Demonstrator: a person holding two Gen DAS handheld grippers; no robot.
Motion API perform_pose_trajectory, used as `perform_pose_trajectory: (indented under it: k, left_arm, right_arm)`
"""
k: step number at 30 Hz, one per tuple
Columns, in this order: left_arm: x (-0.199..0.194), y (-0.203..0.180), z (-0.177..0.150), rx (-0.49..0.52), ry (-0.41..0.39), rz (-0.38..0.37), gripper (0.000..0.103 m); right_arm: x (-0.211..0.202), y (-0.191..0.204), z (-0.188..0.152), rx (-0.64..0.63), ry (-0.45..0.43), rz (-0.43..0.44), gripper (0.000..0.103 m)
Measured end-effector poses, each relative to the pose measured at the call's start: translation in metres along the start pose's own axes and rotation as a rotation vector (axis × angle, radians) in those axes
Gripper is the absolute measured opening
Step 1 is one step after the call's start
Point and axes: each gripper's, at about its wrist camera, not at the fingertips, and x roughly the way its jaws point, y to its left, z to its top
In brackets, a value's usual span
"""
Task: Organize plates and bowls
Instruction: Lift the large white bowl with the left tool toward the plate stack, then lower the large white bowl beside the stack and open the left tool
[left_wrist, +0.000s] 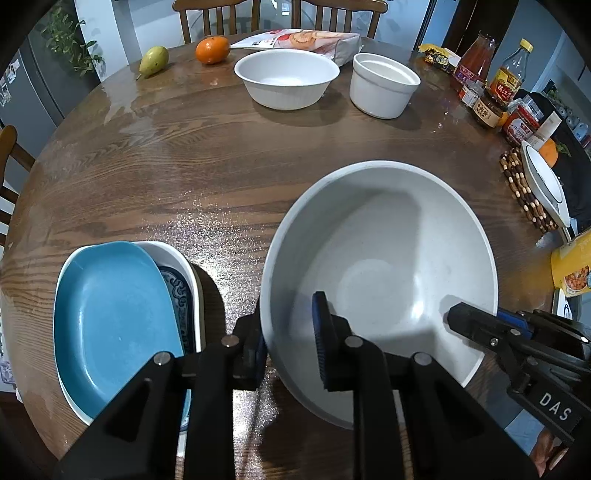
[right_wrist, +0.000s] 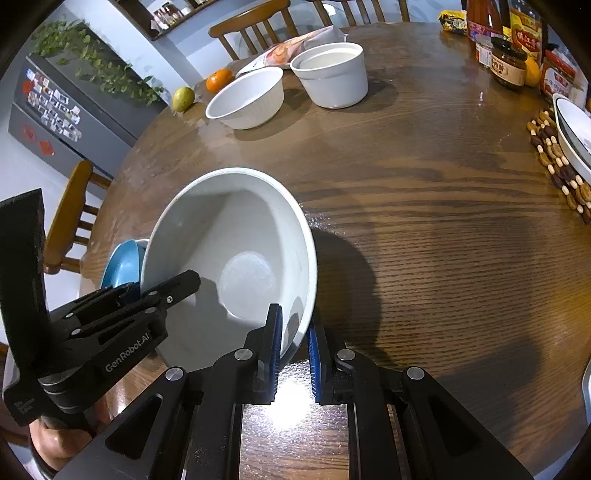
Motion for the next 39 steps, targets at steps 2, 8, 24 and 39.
perform_pose_trajectory:
  k: [2, 8, 24, 39]
  left_arm:
    - [0.001, 0.001, 0.0, -0.005, 0.002, -0.003, 0.02]
    - [0.002, 0.002, 0.0, -0.016, 0.003, -0.008, 0.021]
    - [-0.01, 0.006, 0.009, -0.032, -0.049, 0.011, 0.053]
    - [-0.032, 0.003, 0.011, -0.004, -0.122, 0.028, 0.069]
  right_arm:
    - [-0.001, -0.001, 0.0, 0.001, -0.005, -0.001, 0.014]
    - [-0.002, 0.0, 0.0, 0.002, -0.005, 0.0, 0.014]
    - [-0.009, -0.004, 0.002, 0.023, -0.023, 0.0, 0.015]
    - [-0.038, 0.009, 0.006, -0.045, -0.144, -0.08, 0.045]
